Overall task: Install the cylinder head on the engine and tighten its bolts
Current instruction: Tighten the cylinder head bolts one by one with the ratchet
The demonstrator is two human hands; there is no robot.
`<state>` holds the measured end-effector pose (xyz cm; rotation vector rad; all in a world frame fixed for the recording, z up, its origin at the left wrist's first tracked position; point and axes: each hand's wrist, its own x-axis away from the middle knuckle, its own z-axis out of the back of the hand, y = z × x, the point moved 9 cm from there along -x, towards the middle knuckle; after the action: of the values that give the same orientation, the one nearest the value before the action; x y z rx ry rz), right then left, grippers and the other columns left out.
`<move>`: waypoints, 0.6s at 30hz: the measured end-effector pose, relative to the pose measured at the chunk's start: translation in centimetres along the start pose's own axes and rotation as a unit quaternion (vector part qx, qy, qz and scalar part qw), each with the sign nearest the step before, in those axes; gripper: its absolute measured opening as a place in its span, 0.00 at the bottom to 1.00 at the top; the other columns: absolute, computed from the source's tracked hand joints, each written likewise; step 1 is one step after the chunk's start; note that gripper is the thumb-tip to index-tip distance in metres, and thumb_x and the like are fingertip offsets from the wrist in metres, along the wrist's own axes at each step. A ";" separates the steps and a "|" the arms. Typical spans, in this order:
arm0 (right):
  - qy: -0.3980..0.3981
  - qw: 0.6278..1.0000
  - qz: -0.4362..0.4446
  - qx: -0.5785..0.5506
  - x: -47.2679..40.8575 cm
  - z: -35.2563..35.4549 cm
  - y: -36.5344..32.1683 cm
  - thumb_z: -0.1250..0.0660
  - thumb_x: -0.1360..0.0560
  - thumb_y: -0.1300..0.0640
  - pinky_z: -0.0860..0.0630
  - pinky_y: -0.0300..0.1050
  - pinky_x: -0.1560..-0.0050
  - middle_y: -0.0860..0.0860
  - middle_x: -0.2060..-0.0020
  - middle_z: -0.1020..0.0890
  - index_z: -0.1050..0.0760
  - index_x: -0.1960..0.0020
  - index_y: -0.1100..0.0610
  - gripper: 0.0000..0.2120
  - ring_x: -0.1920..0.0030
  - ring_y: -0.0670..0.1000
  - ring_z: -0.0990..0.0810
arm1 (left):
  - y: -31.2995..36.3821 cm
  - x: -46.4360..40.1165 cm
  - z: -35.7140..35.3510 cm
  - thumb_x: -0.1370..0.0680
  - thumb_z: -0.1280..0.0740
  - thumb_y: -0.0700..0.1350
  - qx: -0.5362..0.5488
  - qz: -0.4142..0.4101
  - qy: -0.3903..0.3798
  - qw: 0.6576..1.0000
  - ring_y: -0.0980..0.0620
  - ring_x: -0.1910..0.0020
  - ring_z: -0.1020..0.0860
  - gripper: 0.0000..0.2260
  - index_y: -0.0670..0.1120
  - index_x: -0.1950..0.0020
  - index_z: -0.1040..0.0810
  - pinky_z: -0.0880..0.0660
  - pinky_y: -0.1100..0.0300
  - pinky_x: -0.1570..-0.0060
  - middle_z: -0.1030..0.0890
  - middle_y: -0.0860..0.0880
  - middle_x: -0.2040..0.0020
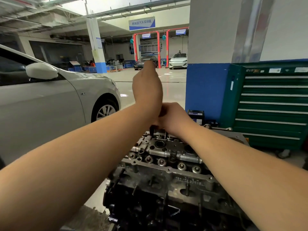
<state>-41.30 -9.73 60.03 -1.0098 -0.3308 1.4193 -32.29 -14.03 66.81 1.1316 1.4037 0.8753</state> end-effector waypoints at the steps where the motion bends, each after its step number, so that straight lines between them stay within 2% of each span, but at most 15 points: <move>1: -0.006 1.000 0.010 -0.009 0.0 -0.1 -0.2 0.24 0.25 0.52 0.20 0.49 0.51 0.46 0.61 0.13 0.14 0.57 0.52 0.04 0.60 0.44 0.17 | -0.4 -0.2 -0.3 0.22 0.41 0.48 0.039 0.041 -0.035 0.998 0.43 0.65 0.39 0.14 0.51 0.68 0.36 0.40 0.52 0.61 0.35 0.51 0.70; 3: -0.013 0.999 0.008 -0.034 0.0 -0.2 -0.2 0.26 0.22 0.50 0.19 0.57 0.42 0.50 0.55 0.12 0.15 0.48 0.55 0.09 0.50 0.52 0.14 | -1.0 -0.7 -1.5 0.24 0.41 0.52 0.071 0.084 -0.157 0.981 0.48 0.73 0.43 0.16 0.51 0.71 0.35 0.42 0.57 0.69 0.39 0.52 0.73; 5: -0.023 0.998 0.010 -0.061 0.0 -0.3 -0.1 0.27 0.20 0.55 0.21 0.63 0.38 0.55 0.52 0.12 0.17 0.45 0.61 0.10 0.48 0.58 0.14 | -1.1 -0.9 -2.6 0.24 0.43 0.53 0.081 0.099 -0.305 0.944 0.51 0.75 0.47 0.16 0.50 0.71 0.36 0.47 0.60 0.71 0.43 0.53 0.74; 7: -0.053 0.994 0.004 -0.092 0.1 -1.1 0.2 0.30 0.19 0.61 0.20 0.65 0.38 0.55 0.49 0.12 0.19 0.42 0.64 0.07 0.48 0.56 0.12 | -0.7 -0.3 -3.3 0.25 0.45 0.53 0.098 0.105 -0.439 0.887 0.52 0.74 0.50 0.15 0.50 0.70 0.36 0.50 0.60 0.70 0.46 0.53 0.74; 8: -0.059 0.993 -0.002 -0.100 0.1 -1.4 0.4 0.31 0.18 0.64 0.19 0.65 0.39 0.55 0.49 0.12 0.21 0.42 0.64 0.07 0.49 0.55 0.12 | -0.5 -0.2 -3.2 0.25 0.45 0.54 0.107 0.108 -0.468 0.871 0.52 0.74 0.51 0.15 0.49 0.70 0.36 0.51 0.60 0.70 0.47 0.53 0.74; 10: -0.051 0.993 -0.013 -0.103 -0.2 -1.5 1.0 0.32 0.19 0.66 0.18 0.66 0.43 0.56 0.51 0.12 0.22 0.43 0.65 0.05 0.51 0.56 0.11 | -0.6 -0.4 -3.2 0.23 0.46 0.54 0.113 0.116 -0.451 0.878 0.52 0.73 0.50 0.16 0.49 0.69 0.35 0.50 0.59 0.69 0.47 0.53 0.73; 11: -0.043 0.994 -0.019 -0.104 -0.3 -1.4 1.1 0.31 0.20 0.66 0.17 0.67 0.45 0.58 0.52 0.12 0.22 0.45 0.65 0.05 0.51 0.58 0.11 | -0.8 -0.6 -3.2 0.21 0.45 0.54 0.109 0.116 -0.412 0.897 0.52 0.73 0.49 0.17 0.48 0.68 0.34 0.49 0.58 0.69 0.45 0.52 0.73; 13: -0.031 0.995 -0.020 -0.089 -0.6 -1.2 0.9 0.28 0.22 0.64 0.17 0.67 0.47 0.58 0.55 0.12 0.21 0.47 0.64 0.05 0.53 0.61 0.12 | -1.2 -1.3 -2.3 0.19 0.41 0.55 0.107 0.101 -0.279 0.949 0.51 0.75 0.42 0.18 0.48 0.66 0.30 0.43 0.60 0.71 0.36 0.51 0.74; 15: -0.025 0.999 -0.007 -0.033 -0.7 -1.2 0.3 0.27 0.23 0.60 0.17 0.63 0.47 0.52 0.58 0.11 0.18 0.48 0.60 0.05 0.56 0.55 0.11 | -1.3 -1.5 -0.6 0.20 0.36 0.57 0.093 0.059 -0.148 0.983 0.51 0.76 0.35 0.17 0.47 0.63 0.27 0.36 0.61 0.72 0.29 0.50 0.73; 18: -0.003 0.999 0.006 0.043 -0.5 -1.0 -0.4 0.29 0.22 0.55 0.18 0.54 0.53 0.48 0.63 0.13 0.17 0.56 0.52 0.04 0.60 0.49 0.14 | -1.3 -1.0 0.6 0.20 0.35 0.62 0.064 -0.030 -0.081 0.994 0.52 0.75 0.33 0.19 0.48 0.59 0.25 0.34 0.57 0.70 0.28 0.52 0.71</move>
<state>-40.41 -10.53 59.96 -0.9389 -0.2667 1.4357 -31.90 -15.42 65.73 1.2225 1.3677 0.6421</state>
